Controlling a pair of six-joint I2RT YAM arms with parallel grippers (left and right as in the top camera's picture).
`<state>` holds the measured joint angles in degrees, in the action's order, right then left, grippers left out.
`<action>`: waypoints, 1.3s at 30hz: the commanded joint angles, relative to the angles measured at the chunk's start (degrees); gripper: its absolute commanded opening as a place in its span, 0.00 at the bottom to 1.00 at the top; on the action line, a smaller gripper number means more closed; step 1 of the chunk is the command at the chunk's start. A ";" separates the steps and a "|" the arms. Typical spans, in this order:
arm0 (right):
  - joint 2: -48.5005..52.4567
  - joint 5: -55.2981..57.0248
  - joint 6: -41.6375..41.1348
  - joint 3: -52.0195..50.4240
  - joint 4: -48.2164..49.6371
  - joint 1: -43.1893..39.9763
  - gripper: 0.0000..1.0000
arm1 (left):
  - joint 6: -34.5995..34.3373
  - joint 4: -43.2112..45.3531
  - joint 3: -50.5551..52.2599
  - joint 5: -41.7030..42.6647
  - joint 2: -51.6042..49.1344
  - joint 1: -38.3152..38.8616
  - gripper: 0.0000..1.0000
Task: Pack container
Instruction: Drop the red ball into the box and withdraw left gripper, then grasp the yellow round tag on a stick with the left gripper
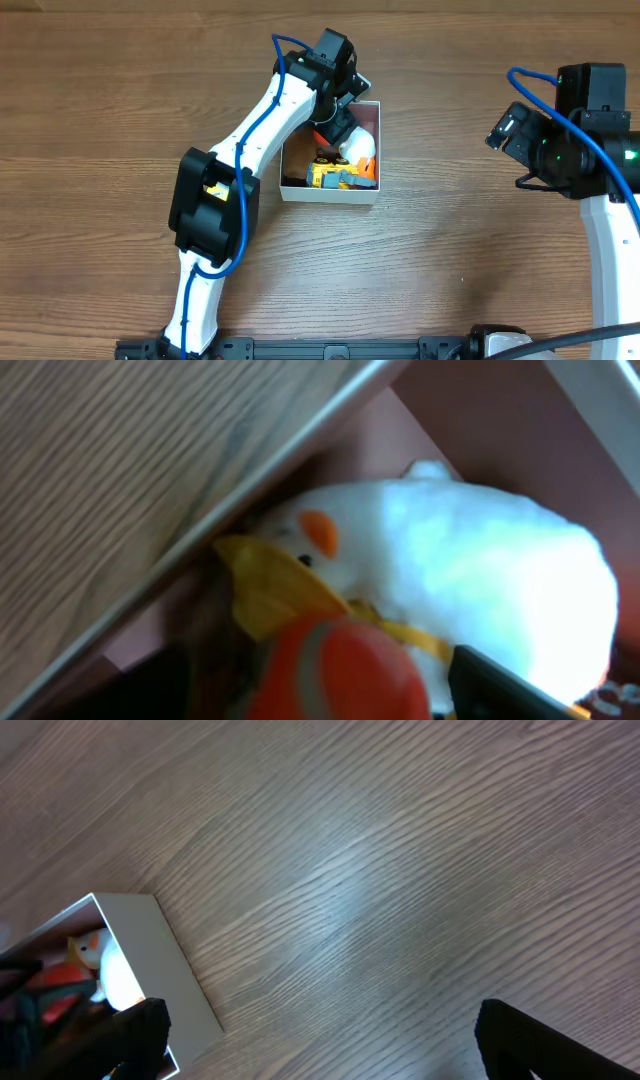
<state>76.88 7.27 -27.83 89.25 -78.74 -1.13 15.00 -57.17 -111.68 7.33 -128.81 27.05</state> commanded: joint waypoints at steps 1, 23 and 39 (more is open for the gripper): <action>-0.26 0.00 0.24 0.83 -0.24 -0.24 1.00 | -1.18 -2.75 -4.96 -0.50 1.68 -0.55 1.00; -0.26 -1.18 0.22 0.83 -0.46 -0.24 1.00 | -16.70 -39.65 -3.34 -3.54 27.15 -19.15 1.00; -0.26 -2.19 0.24 0.83 0.42 -0.24 1.00 | -25.29 -1.44 54.47 -11.76 37.53 -19.82 0.70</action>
<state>76.88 4.86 -27.81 89.25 -78.61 -1.13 -6.09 -61.08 -59.27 0.10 -92.36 7.77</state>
